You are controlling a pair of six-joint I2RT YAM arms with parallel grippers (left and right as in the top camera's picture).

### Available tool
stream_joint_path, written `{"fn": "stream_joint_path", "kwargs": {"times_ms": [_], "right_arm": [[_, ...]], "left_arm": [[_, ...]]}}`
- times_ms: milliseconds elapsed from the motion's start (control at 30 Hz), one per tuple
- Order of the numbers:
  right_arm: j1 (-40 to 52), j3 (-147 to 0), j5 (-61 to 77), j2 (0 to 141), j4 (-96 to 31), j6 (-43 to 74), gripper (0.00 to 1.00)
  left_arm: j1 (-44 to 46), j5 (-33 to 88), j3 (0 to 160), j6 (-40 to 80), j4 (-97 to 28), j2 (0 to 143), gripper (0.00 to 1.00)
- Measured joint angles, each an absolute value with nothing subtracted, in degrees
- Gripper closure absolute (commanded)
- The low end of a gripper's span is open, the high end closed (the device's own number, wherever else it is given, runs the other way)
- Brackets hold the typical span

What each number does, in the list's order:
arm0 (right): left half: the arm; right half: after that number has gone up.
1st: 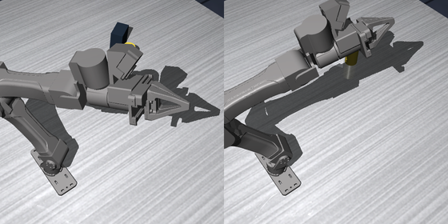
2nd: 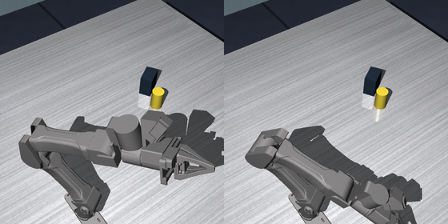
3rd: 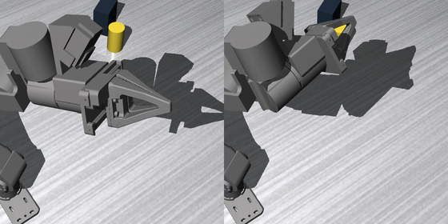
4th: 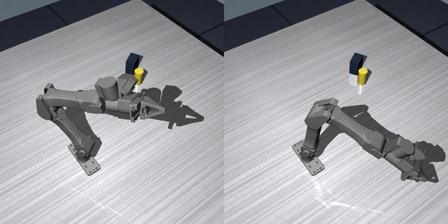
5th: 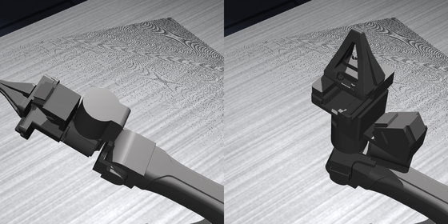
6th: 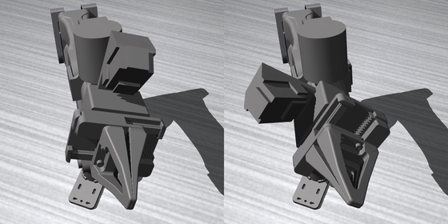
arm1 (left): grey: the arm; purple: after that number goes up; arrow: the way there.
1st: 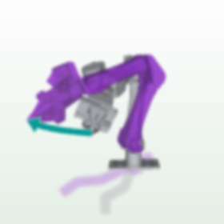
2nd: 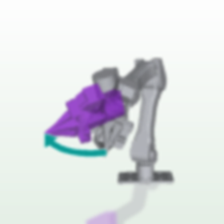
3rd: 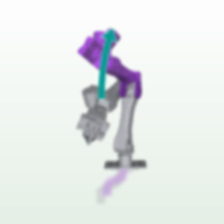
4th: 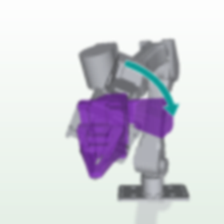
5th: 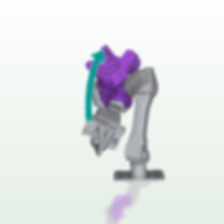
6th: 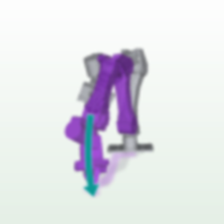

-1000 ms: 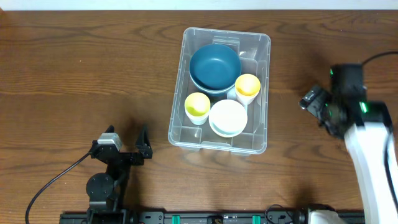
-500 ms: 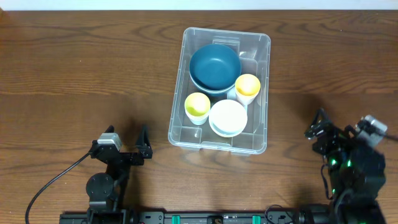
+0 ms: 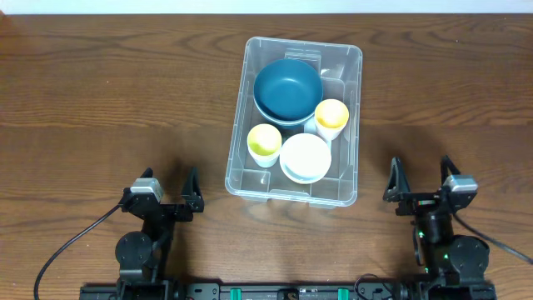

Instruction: Pack container

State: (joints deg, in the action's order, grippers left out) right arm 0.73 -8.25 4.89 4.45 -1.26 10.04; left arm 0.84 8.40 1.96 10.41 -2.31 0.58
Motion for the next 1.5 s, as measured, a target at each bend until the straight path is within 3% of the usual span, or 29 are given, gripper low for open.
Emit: {"fn": "stream_joint_path", "kwargs": {"times_ms": [500, 900, 1500], "right_arm": [[0.73, -1.96, 6.02, 0.82, 6.13, 7.09, 0.01], [0.73, -0.4, 6.0, 0.73, -3.36, 3.64, 0.01], [0.73, -0.4, 6.02, 0.69, -3.42, 3.16, 0.01]], "left_arm": [[0.84, 8.4, 1.96, 10.41, -2.31, 0.58, 0.02], [0.84, 8.4, 1.96, 10.41, -2.31, 0.58, 0.02], [0.84, 8.4, 1.96, 10.41, -2.31, 0.58, 0.02]]}}
